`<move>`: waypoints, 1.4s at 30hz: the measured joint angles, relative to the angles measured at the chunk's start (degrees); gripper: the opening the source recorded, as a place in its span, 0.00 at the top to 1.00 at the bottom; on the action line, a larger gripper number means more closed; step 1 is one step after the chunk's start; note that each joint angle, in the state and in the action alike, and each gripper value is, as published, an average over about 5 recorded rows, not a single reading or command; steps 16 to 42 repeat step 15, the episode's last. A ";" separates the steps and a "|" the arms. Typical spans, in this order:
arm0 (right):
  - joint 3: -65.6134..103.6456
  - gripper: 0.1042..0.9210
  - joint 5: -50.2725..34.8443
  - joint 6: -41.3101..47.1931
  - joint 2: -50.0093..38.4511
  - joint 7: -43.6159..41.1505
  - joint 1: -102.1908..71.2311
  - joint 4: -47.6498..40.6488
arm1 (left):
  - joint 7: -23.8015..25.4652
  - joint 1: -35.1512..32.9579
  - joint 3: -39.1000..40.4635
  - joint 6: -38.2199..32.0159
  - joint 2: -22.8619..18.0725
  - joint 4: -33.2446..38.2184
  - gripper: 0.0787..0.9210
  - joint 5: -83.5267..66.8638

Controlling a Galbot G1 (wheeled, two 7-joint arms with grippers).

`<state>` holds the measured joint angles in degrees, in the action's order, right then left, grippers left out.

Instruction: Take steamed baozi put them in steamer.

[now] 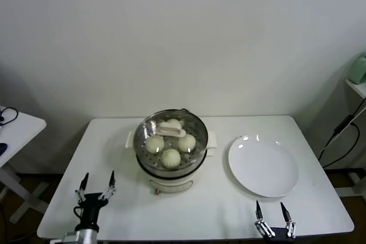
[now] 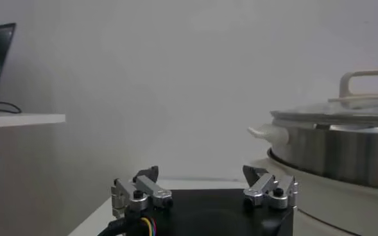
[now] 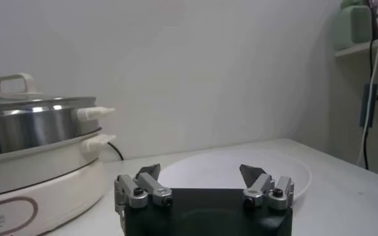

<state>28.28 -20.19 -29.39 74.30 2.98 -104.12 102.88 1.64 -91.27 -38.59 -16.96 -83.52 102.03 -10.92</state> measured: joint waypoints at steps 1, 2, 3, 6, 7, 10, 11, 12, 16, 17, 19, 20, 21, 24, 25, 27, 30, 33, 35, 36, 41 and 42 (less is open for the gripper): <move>-0.01 0.12 0.02 0.00 0.00 0.00 0.00 0.01 | 0.00 -0.07 0.01 -0.13 -0.01 -0.09 0.12 0.00; -0.01 0.12 0.03 0.00 -0.01 0.00 0.00 0.01 | 0.00 -0.14 0.03 -0.25 -0.02 -0.18 0.12 0.00; -0.02 0.12 0.04 -0.01 -0.02 0.00 0.00 0.02 | 0.00 -0.19 0.06 -0.35 -0.04 -0.24 0.12 0.01; -0.02 0.12 0.05 -0.04 -0.04 0.00 -0.01 0.02 | 0.01 -0.32 0.18 -0.58 -0.14 -0.39 0.12 0.05; -0.03 0.12 0.06 -0.05 -0.04 0.01 -0.01 0.02 | 0.01 -0.34 0.21 -0.62 -0.17 -0.45 0.12 0.09; -0.07 0.12 0.08 -0.11 -0.03 0.01 -0.03 0.03 | 0.05 -0.40 0.30 -0.70 -0.23 -0.65 0.12 0.27; -0.08 0.12 0.08 -0.12 -0.03 0.02 -0.04 0.04 | 0.06 -0.43 0.33 -0.72 -0.24 -0.70 0.12 0.31; -0.09 0.12 0.09 -0.14 -0.02 0.02 -0.05 0.06 | 0.07 -0.47 0.37 -0.75 -0.24 -0.73 0.12 0.34; -0.10 0.12 0.09 -0.15 -0.03 0.02 -0.07 0.10 | 0.10 -0.56 0.48 -0.81 -0.24 -0.77 0.12 0.36; -0.10 0.12 0.09 -0.15 -0.03 0.02 -0.07 0.10 | 0.10 -0.56 0.48 -0.81 -0.24 -0.77 0.12 0.36; -0.10 0.12 0.09 -0.15 -0.03 0.02 -0.07 0.10 | 0.10 -0.56 0.48 -0.81 -0.24 -0.77 0.12 0.36; -0.10 0.12 0.09 -0.15 -0.03 0.02 -0.07 0.10 | 0.10 -0.56 0.48 -0.81 -0.24 -0.77 0.12 0.36; -0.10 0.12 0.09 -0.15 -0.03 0.02 -0.07 0.10 | 0.10 -0.56 0.48 -0.81 -0.24 -0.77 0.12 0.36; -0.10 0.12 0.09 -0.15 -0.03 0.02 -0.07 0.10 | 0.10 -0.56 0.48 -0.81 -0.24 -0.77 0.12 0.36; -0.10 0.12 0.09 -0.15 -0.03 0.02 -0.07 0.10 | 0.10 -0.56 0.48 -0.81 -0.24 -0.77 0.12 0.36; -0.10 0.12 0.09 -0.15 -0.03 0.02 -0.07 0.10 | 0.10 -0.56 0.48 -0.81 -0.24 -0.77 0.12 0.36; -0.10 0.12 0.09 -0.15 -0.03 0.02 -0.07 0.10 | 0.10 -0.56 0.48 -0.81 -0.24 -0.77 0.12 0.36; -0.10 0.12 0.09 -0.15 -0.03 0.02 -0.07 0.10 | 0.10 -0.56 0.48 -0.81 -0.24 -0.77 0.12 0.36; -0.10 0.12 0.09 -0.15 -0.03 0.02 -0.07 0.10 | 0.10 -0.56 0.48 -0.81 -0.24 -0.77 0.12 0.36; -0.10 0.12 0.09 -0.15 -0.03 0.02 -0.07 0.10 | 0.10 -0.56 0.48 -0.81 -0.24 -0.77 0.12 0.36; -0.10 0.12 0.09 -0.15 -0.03 0.02 -0.07 0.10 | 0.10 -0.56 0.48 -0.81 -0.24 -0.77 0.12 0.36; -0.10 0.12 0.09 -0.15 -0.03 0.02 -0.07 0.10 | 0.10 -0.56 0.48 -0.81 -0.24 -0.77 0.12 0.36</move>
